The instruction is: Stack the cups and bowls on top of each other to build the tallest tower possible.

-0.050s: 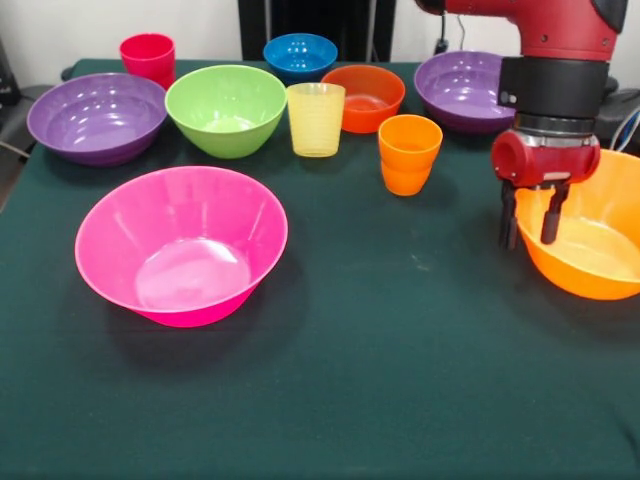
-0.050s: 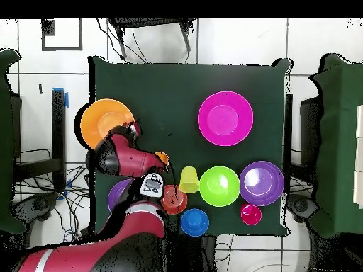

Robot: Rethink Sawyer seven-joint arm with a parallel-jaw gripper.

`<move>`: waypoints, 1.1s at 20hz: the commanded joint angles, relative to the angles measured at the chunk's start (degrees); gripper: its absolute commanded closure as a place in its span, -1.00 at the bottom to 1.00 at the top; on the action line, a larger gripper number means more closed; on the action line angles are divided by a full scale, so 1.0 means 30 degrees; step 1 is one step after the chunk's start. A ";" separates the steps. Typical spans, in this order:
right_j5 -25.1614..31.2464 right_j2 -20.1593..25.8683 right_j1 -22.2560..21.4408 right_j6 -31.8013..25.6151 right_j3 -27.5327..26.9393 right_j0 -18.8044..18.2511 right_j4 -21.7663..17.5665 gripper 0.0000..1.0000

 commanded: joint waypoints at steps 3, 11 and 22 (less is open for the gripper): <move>0.2318 0.0630 0.1268 0.4178 0.0306 0.0791 -0.0033 -1.00; 0.1178 -0.0612 0.2131 0.3344 -0.1393 0.0073 -0.2183 -1.00; 0.0918 -0.3394 0.1074 0.3105 -0.2162 0.0687 -0.4380 -1.00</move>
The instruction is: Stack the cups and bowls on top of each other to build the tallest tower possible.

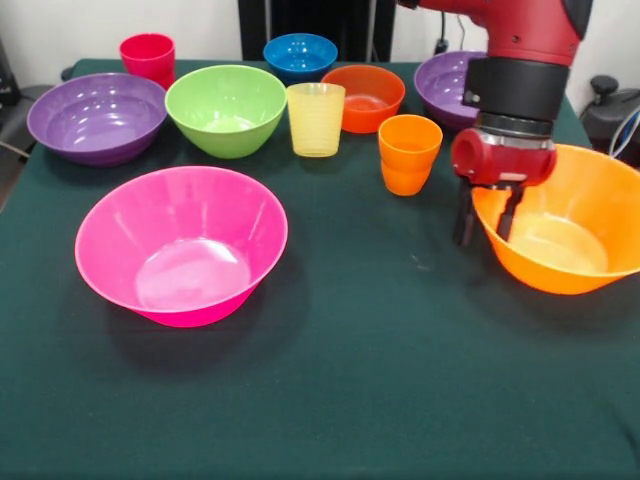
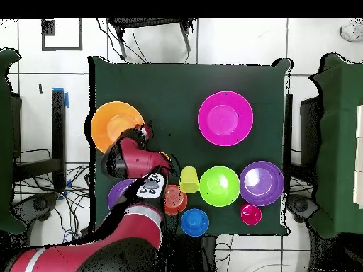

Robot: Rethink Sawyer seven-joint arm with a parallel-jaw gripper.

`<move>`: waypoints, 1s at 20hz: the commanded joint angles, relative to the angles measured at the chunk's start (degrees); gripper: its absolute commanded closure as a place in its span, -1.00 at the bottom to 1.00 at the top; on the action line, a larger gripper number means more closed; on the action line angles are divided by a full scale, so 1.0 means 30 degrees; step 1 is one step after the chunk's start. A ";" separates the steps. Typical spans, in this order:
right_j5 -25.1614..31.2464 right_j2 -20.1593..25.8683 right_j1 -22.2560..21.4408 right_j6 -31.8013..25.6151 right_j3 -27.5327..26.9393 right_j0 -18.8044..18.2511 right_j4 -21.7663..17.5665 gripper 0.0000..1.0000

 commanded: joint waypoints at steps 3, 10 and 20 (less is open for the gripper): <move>0.1333 -0.0755 -0.0217 0.0943 -0.1127 -0.0140 -0.2350 -1.00; 0.0511 -0.1774 -0.0882 0.0378 -0.2430 -0.0142 -0.4205 -1.00; -0.1983 -0.1962 0.1529 0.1007 -0.5198 -0.0682 -0.6036 -1.00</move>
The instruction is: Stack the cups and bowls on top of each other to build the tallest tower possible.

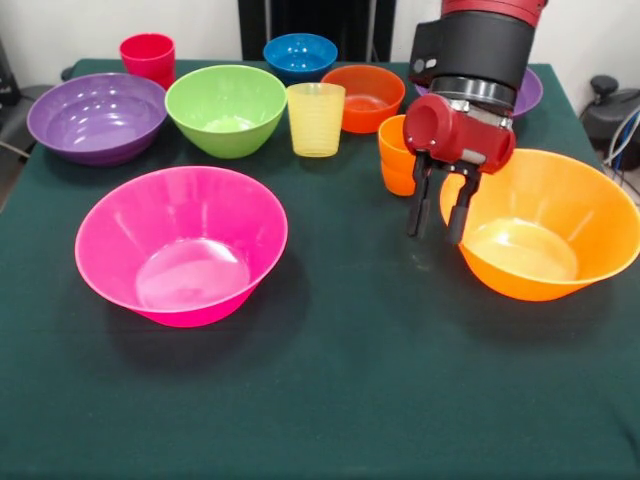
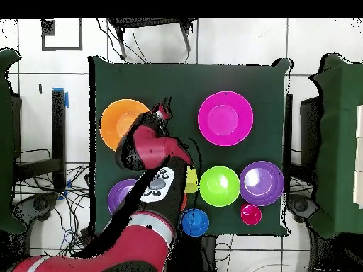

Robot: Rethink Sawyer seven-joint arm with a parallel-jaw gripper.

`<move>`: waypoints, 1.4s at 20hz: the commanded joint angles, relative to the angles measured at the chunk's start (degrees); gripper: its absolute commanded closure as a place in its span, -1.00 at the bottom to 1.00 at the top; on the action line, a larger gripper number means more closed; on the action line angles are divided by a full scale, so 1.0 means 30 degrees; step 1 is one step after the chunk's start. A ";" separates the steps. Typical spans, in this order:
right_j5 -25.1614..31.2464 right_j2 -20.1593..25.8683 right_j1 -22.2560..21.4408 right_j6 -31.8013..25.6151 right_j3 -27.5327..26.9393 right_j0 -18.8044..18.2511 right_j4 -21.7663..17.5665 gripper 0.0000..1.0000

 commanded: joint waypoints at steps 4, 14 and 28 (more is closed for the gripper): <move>-0.1558 0.0699 0.3038 0.1479 -0.3189 -0.0185 -0.1540 -1.00; 0.6871 0.4272 0.0148 0.2214 -0.1022 -0.1393 -0.0185 -1.00; 0.8122 0.3167 -0.2290 0.5611 0.2519 0.0703 0.1850 -1.00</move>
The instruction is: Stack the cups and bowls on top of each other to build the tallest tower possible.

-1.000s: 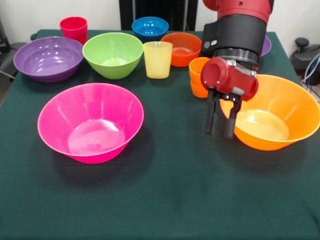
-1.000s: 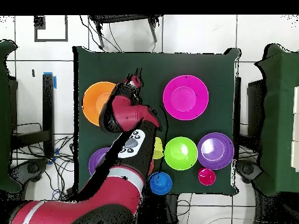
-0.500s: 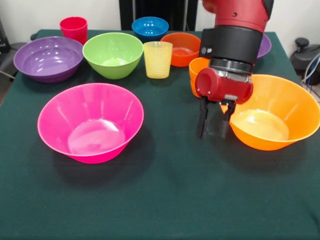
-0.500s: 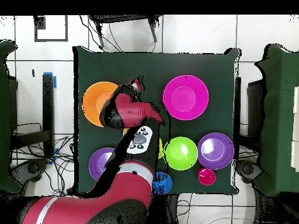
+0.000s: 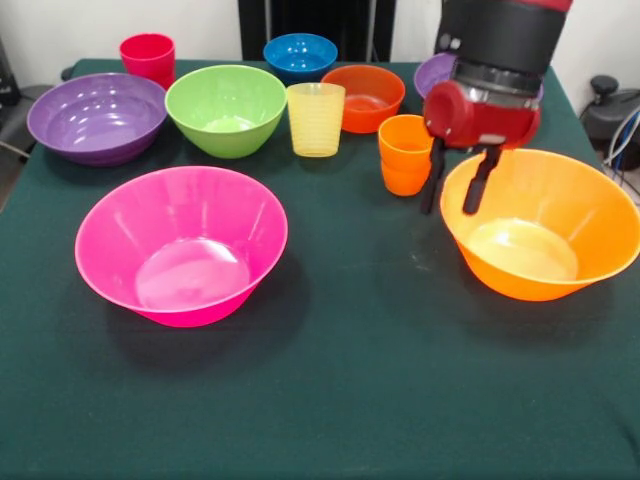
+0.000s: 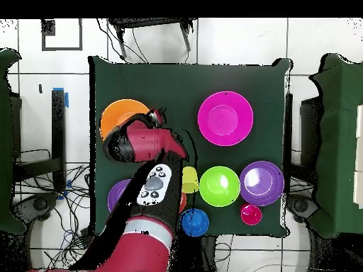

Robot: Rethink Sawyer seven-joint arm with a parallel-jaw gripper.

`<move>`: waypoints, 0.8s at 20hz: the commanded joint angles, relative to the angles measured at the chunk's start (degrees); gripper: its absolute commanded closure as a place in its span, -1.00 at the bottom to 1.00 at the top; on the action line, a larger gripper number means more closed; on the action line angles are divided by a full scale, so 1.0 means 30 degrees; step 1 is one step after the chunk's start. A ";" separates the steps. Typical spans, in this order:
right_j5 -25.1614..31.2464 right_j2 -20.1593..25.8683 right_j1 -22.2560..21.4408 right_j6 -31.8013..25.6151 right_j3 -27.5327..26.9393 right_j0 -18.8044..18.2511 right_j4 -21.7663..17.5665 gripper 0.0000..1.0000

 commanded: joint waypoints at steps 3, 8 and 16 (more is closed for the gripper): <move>0.0580 0.2205 -0.0569 0.6030 0.3113 0.1045 0.1730 -1.00; -0.1598 0.3448 0.1289 0.7469 0.3229 0.0592 0.2303 -1.00; -0.2656 0.4432 0.2990 0.9261 0.2712 0.0294 0.1796 -1.00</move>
